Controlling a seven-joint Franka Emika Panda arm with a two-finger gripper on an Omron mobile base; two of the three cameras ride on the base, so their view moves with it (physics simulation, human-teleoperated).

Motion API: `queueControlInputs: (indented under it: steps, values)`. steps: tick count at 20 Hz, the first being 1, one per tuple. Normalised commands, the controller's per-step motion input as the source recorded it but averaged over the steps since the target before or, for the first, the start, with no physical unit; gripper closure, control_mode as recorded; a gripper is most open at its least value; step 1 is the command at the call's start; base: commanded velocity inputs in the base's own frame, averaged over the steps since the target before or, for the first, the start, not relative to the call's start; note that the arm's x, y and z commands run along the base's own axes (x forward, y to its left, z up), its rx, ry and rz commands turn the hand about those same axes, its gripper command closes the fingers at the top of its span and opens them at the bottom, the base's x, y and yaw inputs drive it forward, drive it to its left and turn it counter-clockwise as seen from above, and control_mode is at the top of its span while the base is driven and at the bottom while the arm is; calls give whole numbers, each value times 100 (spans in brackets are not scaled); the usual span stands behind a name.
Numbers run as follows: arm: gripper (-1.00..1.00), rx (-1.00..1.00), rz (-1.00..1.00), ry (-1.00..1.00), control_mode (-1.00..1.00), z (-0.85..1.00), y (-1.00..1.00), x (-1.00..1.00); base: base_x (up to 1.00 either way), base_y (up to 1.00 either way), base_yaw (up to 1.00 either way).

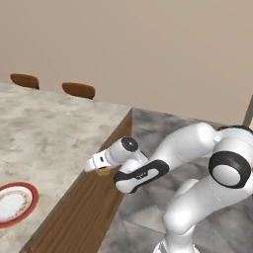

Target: Take the baked cake out of the oven and place it on the plate for cooling. Then close the oven door.

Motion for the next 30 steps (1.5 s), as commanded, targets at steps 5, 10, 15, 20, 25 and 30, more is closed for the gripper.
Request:
queueControlInputs:
  steps: [5, 10, 15, 20, 25, 30]
  values:
    - [100, 0, 0, 0, 100, 0, 0, 0, 13, 0, 60]
    - [100, 0, 0, 0, 100, 0, 0, 0, 38, 0, 46]
    - [100, 0, 0, 0, 100, 0, 0, 0, 58, -4, 34]
    - [100, 0, 0, 0, 100, 0, 0, 0, 50, -9, 35]
    - [100, 0, 0, 0, 100, 0, 0, 0, 63, -7, 38]
    - [100, 0, 0, 0, 100, 0, 0, 0, 57, -9, 31]
